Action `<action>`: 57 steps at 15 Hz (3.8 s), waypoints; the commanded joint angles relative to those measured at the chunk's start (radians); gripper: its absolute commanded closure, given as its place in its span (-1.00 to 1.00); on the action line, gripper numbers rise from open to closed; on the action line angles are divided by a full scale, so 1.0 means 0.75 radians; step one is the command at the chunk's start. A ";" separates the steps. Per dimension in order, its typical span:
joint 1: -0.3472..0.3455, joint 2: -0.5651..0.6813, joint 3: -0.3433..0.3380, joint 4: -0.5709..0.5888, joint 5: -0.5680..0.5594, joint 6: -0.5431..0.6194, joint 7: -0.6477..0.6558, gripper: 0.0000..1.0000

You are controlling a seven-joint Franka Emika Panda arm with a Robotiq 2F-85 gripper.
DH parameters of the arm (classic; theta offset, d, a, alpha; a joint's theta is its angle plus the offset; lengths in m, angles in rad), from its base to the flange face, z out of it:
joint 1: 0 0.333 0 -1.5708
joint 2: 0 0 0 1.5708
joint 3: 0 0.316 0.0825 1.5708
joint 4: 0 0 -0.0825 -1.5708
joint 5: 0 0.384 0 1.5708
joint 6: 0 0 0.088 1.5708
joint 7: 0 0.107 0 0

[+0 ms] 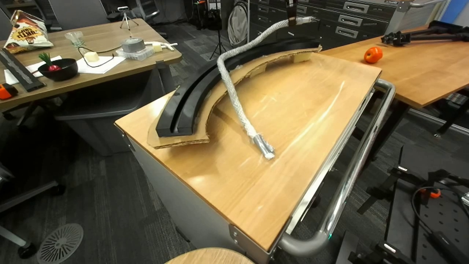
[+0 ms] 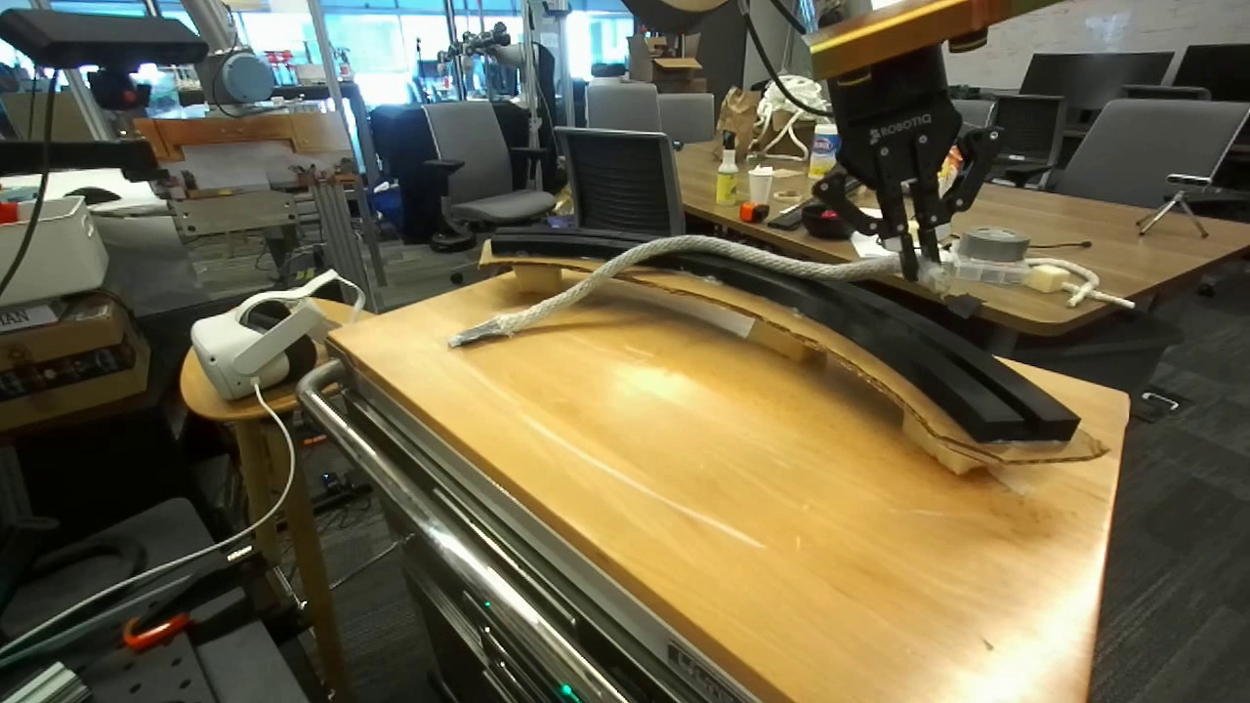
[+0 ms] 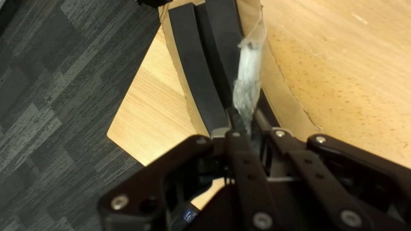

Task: Put the white rope on the skate

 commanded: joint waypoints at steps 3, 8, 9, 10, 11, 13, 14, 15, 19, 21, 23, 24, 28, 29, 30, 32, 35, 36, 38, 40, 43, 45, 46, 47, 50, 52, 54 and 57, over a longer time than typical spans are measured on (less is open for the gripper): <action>-0.045 0.090 0.013 0.085 0.062 -0.024 -0.086 0.94; -0.071 0.132 0.001 0.120 0.054 -0.030 -0.111 0.94; -0.075 0.137 0.002 0.130 0.053 -0.032 -0.118 0.94; -0.078 0.142 0.002 0.138 0.053 -0.033 -0.125 0.94; -0.081 0.147 0.003 0.148 0.055 -0.039 -0.138 0.94; -0.089 0.155 0.010 0.168 0.072 -0.069 -0.179 0.94; -0.092 0.158 0.012 0.175 0.080 -0.085 -0.199 0.94; -0.094 0.159 0.016 0.185 0.089 -0.114 -0.223 0.94; -0.096 0.165 0.019 0.213 0.122 -0.245 -0.337 0.94; -0.093 0.173 0.011 0.227 0.113 -0.277 -0.361 0.94; -0.088 0.181 0.002 0.237 0.097 -0.254 -0.342 0.24; -0.087 0.182 0.000 0.241 0.091 -0.237 -0.337 0.18; -0.084 0.184 -0.003 0.257 0.081 -0.189 -0.320 -0.24; -0.083 0.183 -0.004 0.259 0.079 -0.179 -0.317 -0.39; -0.082 0.182 -0.004 0.258 0.078 -0.171 -0.316 -0.56; -0.083 0.165 0.002 0.250 0.094 -0.149 -0.312 -0.87; -0.083 0.133 0.011 0.269 0.160 -0.203 -0.248 -1.00; -0.084 0.117 0.011 0.261 0.169 -0.196 -0.233 -1.00; -0.082 0.057 0.002 0.189 0.154 -0.042 -0.160 -1.00; -0.080 0.114 0.002 0.244 0.138 -0.100 -0.193 -1.00; -0.080 0.095 0.001 0.239 0.138 -0.088 -0.178 -1.00; -0.134 0.066 0.067 0.211 0.265 -0.042 -0.340 -1.00; -0.142 0.056 0.082 0.198 0.302 -0.032 -0.403 -1.00; -0.152 0.041 0.097 0.180 0.345 -0.025 -0.471 -1.00; -0.187 -0.037 0.125 0.075 0.447 0.066 -0.681 -1.00; -0.185 -0.102 0.113 -0.041 0.434 0.187 -0.811 -1.00; -0.196 -0.135 0.115 -0.138 0.459 0.331 -0.938 -1.00; -0.166 -0.073 0.081 -0.075 0.487 0.316 -0.934 -1.00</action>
